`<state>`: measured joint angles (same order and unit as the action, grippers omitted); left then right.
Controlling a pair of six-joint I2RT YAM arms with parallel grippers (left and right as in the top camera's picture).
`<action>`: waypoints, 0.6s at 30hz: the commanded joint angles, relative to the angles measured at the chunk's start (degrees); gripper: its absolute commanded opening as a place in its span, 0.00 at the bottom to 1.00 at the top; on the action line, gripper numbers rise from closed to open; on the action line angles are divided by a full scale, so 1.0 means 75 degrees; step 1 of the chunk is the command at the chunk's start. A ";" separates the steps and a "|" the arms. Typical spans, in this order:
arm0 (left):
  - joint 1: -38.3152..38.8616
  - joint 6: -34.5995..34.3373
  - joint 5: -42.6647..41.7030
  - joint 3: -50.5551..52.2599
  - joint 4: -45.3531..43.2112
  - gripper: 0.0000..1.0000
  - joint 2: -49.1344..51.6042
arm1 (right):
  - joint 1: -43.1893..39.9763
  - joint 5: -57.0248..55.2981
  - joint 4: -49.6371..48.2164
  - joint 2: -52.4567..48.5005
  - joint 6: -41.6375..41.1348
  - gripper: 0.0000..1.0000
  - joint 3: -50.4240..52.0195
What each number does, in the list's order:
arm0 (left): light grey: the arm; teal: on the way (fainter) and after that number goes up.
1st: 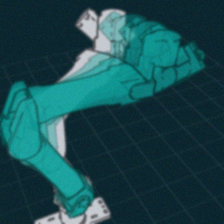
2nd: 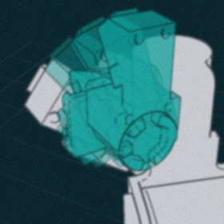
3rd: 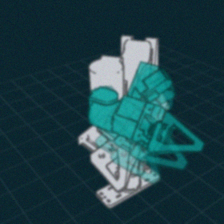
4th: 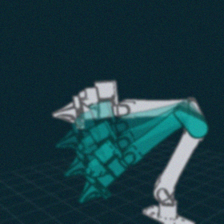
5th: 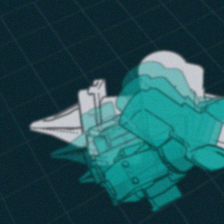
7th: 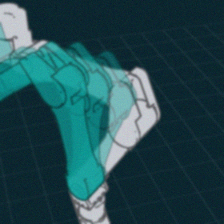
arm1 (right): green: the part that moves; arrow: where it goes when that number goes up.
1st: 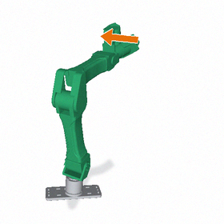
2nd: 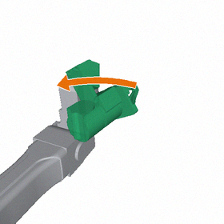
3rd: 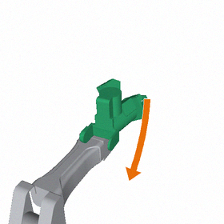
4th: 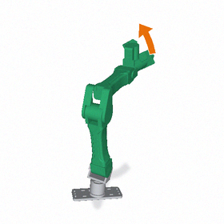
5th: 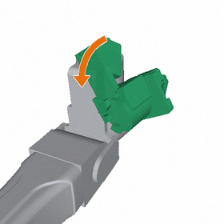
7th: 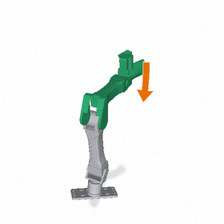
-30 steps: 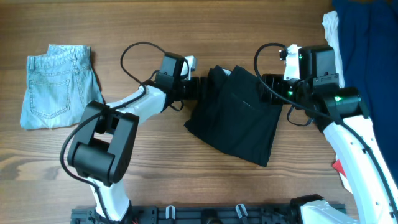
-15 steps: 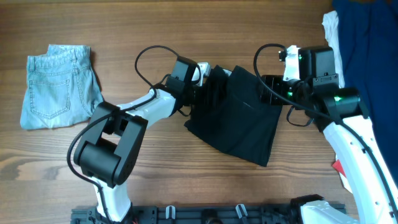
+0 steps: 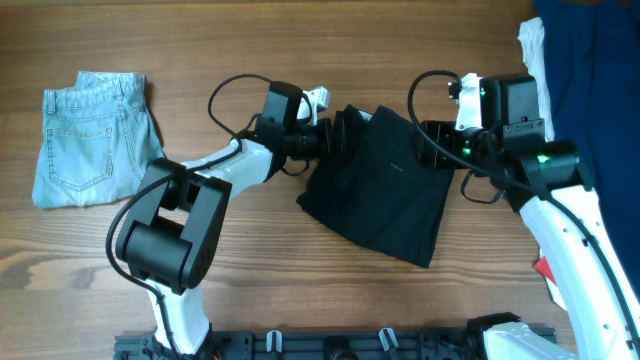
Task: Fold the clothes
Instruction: 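Release the right gripper and drag the black shorts left with the left gripper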
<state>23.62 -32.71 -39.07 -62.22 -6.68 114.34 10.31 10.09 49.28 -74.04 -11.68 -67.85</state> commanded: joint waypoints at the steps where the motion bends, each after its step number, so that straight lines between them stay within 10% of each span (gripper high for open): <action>1: 0.0102 -0.0015 -0.0437 0.0038 0.0146 0.88 0.0102 | 0.0035 0.0035 -0.0012 0.0044 -0.0064 0.78 0.0102; 18: 0.0860 0.0766 0.1227 0.0038 0.1180 0.75 0.0373 | 0.0035 0.0041 0.0119 0.0044 -0.0096 0.78 0.0099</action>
<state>28.32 -28.05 -31.77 -62.76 1.30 114.37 10.31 10.09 50.15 -74.04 -11.79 -67.85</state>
